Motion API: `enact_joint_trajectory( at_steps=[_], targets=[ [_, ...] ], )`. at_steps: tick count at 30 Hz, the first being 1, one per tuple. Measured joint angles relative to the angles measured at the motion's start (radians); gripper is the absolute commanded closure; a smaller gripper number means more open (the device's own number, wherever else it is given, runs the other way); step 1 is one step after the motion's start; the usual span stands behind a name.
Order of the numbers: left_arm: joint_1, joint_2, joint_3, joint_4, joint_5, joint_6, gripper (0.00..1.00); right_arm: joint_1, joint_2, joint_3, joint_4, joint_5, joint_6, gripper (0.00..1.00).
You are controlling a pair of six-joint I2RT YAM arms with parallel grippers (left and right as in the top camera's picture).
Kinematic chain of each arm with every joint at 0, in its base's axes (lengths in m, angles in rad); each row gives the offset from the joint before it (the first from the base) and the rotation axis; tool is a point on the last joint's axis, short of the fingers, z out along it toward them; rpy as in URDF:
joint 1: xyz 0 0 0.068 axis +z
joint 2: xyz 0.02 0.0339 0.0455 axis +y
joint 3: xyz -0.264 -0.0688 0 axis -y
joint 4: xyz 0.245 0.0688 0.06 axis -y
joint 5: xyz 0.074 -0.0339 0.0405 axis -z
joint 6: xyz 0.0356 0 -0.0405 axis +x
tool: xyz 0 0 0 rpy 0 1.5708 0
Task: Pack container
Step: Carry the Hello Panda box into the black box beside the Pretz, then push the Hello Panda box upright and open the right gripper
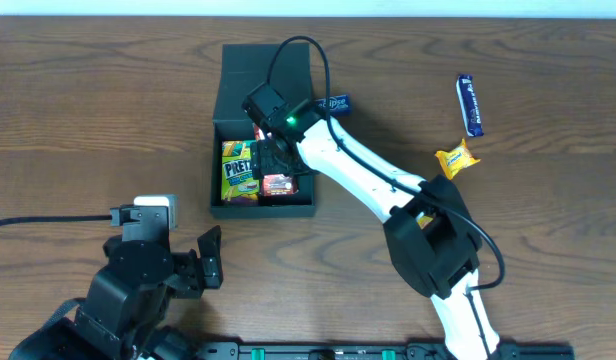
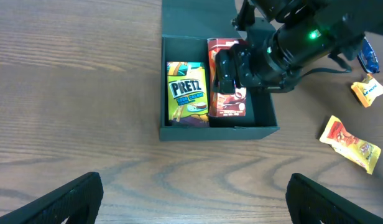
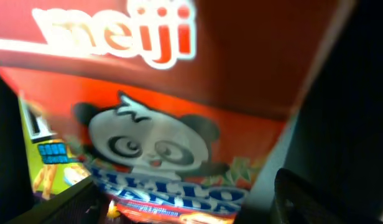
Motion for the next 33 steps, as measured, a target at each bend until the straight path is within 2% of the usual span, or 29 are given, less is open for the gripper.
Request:
enact_joint_trajectory(
  at_steps=[7, 9, 12, 17, 19, 20, 33],
  targets=[
    [0.0, 0.0, 0.0, 0.0, 0.0, 0.0, 0.05, 0.0, -0.03, 0.105, -0.02, 0.076, 0.0, 0.15],
    [0.0, 0.0, 0.0, 0.0, 0.0, 0.0, 0.05, 0.0, -0.042, 0.13, -0.005, 0.089, 0.0, 0.2],
    [0.0, 0.0, 0.0, 0.0, 0.0, 0.0, 0.05, 0.0, -0.06, 0.145, 0.053, 0.117, -0.005, 0.46],
    [0.0, 0.0, 0.0, 0.0, 0.0, 0.0, 0.05, 0.0, -0.06, 0.143, 0.152, 0.154, -0.013, 0.74],
    [0.0, 0.0, 0.0, 0.0, 0.0, 0.0, 0.05, 0.0, -0.06, 0.143, 0.179, 0.175, -0.013, 0.94],
    [0.0, 0.0, 0.0, 0.0, 0.0, 0.0, 0.05, 0.0, -0.06, 0.143, 0.186, 0.184, -0.015, 0.99],
    [0.0, 0.0, 0.0, 0.0, 0.0, 0.0, 0.05, -0.026, 0.029, 0.142, 0.18, 0.187, -0.01, 0.99]
  ],
)
